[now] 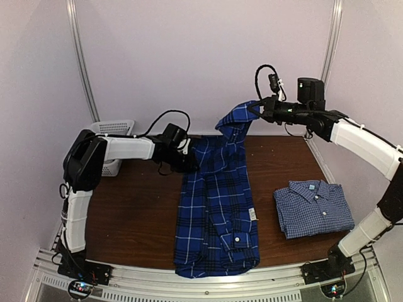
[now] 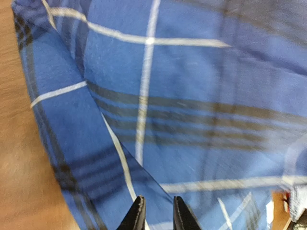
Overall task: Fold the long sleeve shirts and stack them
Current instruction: Place the sleeve of the 1/3-folded shirt.
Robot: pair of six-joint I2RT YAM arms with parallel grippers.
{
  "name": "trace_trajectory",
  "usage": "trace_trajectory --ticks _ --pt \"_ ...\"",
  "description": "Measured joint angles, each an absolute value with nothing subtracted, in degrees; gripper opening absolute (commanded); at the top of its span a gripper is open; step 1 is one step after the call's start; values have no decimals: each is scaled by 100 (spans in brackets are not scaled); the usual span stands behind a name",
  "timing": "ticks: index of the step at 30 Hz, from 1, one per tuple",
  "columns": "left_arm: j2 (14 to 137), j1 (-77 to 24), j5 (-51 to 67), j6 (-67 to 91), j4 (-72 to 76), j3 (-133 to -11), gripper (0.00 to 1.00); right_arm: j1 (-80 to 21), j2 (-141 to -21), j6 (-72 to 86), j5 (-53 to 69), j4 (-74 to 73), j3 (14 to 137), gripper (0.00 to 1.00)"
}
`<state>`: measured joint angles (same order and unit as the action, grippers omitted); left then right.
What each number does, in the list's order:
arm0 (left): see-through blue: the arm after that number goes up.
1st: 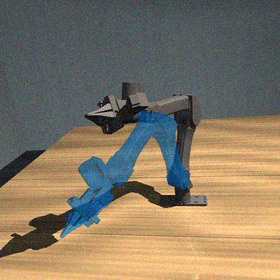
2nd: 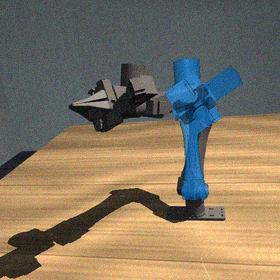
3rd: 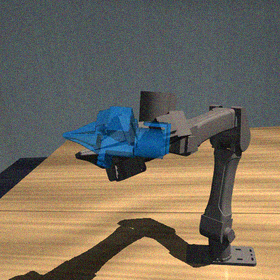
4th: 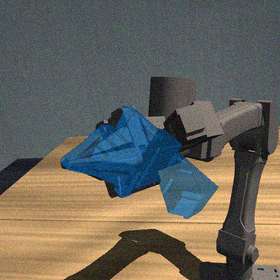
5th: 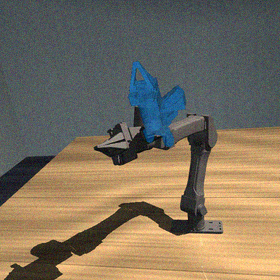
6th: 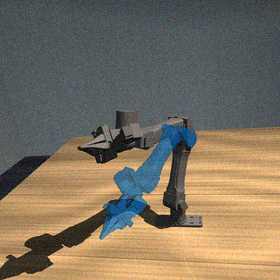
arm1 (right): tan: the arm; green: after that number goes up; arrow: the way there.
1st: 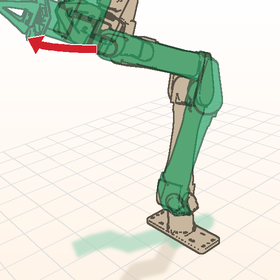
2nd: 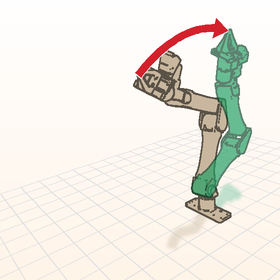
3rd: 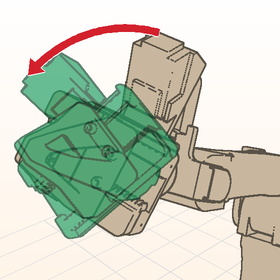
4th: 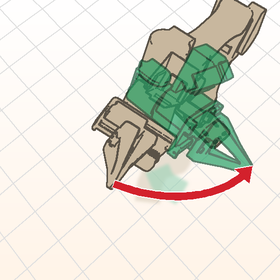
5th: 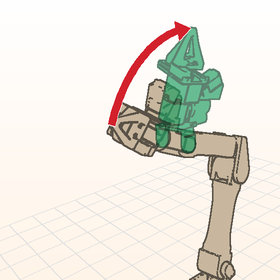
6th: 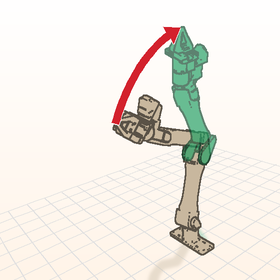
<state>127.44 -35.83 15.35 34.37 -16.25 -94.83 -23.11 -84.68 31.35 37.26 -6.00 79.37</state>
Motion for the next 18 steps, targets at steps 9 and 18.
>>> trace_trajectory --ticks 9,18 --pt "11959 -3708 1933 3542 -1144 -8648 14 -2268 -8934 2934 3618 -1052 8597 1" --pt "12239 -3981 2237 3760 -847 -8307 13 -2248 -9083 2851 3605 -1129 8910 0"
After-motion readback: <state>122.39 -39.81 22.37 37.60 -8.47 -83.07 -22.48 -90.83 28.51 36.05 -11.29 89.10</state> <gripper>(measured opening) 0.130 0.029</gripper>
